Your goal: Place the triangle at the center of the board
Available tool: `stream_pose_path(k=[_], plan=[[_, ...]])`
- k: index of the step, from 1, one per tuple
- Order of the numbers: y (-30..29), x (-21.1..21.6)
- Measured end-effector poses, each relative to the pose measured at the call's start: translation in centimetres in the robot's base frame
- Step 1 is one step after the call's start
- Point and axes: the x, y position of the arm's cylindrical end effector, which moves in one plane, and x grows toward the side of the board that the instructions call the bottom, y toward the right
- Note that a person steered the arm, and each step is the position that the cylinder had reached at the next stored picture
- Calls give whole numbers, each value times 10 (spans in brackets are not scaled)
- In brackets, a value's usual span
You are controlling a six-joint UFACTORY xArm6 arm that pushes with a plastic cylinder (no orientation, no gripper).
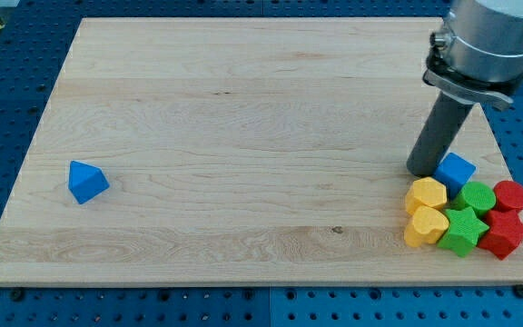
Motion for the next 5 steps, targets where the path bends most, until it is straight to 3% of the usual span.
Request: stream_pose_path(k=[2,5], plan=[[-1,-16],[-54,-45]])
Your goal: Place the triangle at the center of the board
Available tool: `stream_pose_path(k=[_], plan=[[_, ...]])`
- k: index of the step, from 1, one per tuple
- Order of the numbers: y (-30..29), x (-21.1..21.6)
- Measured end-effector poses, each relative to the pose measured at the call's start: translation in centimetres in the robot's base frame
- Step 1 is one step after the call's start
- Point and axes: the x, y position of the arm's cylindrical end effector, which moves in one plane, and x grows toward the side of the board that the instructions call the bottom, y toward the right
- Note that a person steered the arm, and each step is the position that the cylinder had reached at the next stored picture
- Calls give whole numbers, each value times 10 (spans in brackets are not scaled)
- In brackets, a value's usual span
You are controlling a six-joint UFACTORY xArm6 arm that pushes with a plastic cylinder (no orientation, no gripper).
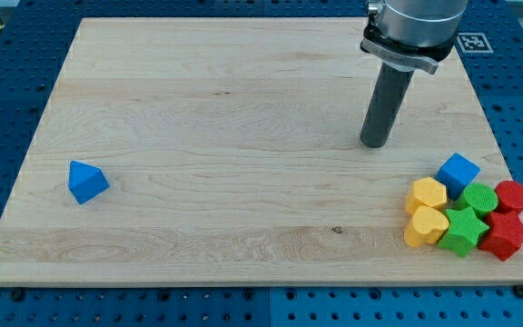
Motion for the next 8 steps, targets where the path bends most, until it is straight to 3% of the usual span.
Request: stream_pose_path(k=[2,6,8], plan=[[-23,0],[-200,-23],[-234,-23]])
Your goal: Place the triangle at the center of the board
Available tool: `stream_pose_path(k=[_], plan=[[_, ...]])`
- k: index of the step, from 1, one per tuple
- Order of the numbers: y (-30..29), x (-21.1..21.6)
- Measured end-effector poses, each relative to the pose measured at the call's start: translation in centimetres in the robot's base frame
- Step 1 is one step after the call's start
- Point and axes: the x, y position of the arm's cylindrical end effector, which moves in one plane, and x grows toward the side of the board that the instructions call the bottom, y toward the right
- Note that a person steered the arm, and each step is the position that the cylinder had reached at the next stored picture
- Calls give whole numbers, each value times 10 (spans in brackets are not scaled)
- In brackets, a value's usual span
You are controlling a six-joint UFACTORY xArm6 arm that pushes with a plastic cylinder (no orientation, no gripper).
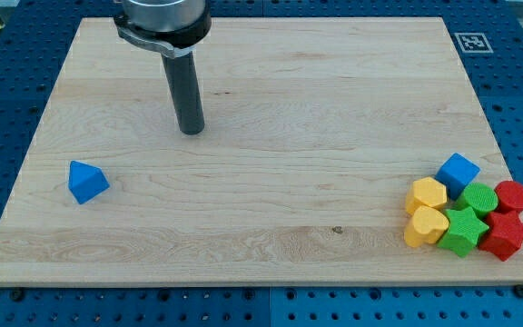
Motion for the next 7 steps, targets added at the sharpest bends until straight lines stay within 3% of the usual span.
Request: stream_pose_path(k=[3,6,7], plan=[[-8,0],[-159,-14],[-189,5]])
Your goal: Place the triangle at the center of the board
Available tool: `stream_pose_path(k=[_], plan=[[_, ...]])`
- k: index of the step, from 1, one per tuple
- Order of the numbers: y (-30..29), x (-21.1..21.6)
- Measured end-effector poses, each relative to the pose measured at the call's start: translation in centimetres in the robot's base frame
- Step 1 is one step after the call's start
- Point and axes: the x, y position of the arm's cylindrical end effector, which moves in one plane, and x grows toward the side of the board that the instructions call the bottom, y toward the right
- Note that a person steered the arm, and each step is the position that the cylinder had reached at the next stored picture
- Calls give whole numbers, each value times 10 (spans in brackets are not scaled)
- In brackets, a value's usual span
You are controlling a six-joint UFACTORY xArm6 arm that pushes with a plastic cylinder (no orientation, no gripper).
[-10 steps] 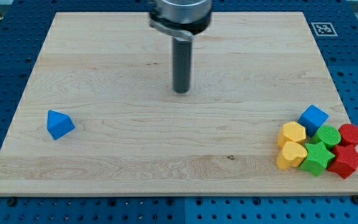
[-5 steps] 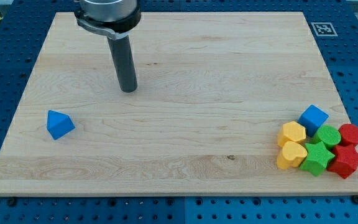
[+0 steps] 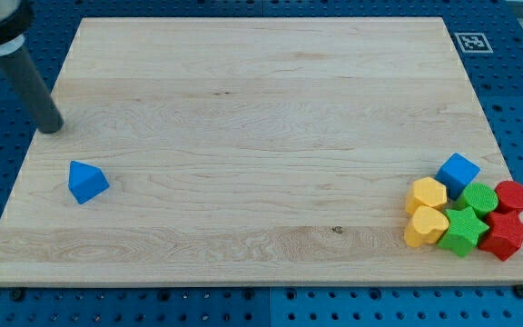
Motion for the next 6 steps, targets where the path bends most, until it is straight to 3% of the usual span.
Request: stream_pose_path(k=[2,4,6], plan=[[0,43],[45,85],[100,94]])
